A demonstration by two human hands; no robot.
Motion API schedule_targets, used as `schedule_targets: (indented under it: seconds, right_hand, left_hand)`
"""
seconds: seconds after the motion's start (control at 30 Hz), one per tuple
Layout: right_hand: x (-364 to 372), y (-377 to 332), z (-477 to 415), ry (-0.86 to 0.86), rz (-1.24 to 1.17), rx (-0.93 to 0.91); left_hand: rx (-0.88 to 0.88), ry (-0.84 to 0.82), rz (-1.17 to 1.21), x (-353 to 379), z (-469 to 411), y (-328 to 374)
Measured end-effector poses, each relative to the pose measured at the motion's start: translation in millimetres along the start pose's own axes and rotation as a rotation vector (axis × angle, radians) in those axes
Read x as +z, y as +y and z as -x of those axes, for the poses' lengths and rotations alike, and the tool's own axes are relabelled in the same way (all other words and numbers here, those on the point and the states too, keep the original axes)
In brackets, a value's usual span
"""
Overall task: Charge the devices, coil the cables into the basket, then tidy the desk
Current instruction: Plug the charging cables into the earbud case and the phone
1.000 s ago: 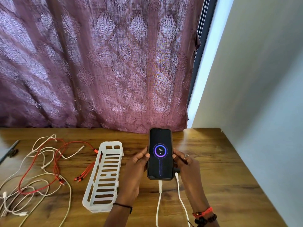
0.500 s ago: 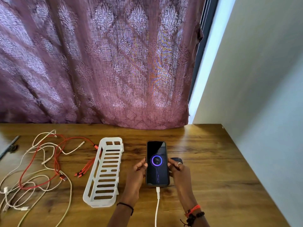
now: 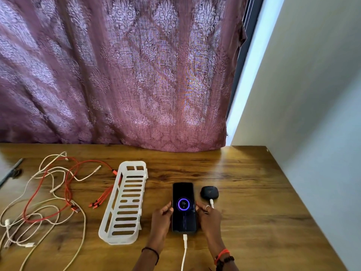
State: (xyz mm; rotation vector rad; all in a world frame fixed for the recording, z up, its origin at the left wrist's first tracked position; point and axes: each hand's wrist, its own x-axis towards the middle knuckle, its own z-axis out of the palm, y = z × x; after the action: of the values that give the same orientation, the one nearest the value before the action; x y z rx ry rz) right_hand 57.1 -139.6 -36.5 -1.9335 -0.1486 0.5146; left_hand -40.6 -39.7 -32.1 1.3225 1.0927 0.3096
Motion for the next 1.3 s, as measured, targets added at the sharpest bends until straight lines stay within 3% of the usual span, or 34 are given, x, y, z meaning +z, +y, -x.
schedule_targets:
  seconds: [0.37, 0.6, 1.1, 1.3]
  right_hand:
    - [11.4, 15.5, -9.6, -0.023, 0.114, 0.032]
    - [12.2, 20.9, -10.6, -0.040, 0.192, 0.020]
    - [-2.9, 8.7, -7.7, -0.111, 0.108, 0.017]
    - [-22.5, -1.4, -10.0, -0.121, 0.082, -0.019]
  left_hand:
    - [-0.008, 0.032, -0.031, 2.2, -12.9, -16.1]
    - [0.053, 0.068, -0.192, 6.7, -14.8, -21.7]
    - [0.080, 0.126, -0.258, 7.1, -15.9, -23.0]
    - [0.184, 0.241, -0.266, 8.0, -12.2, -11.4]
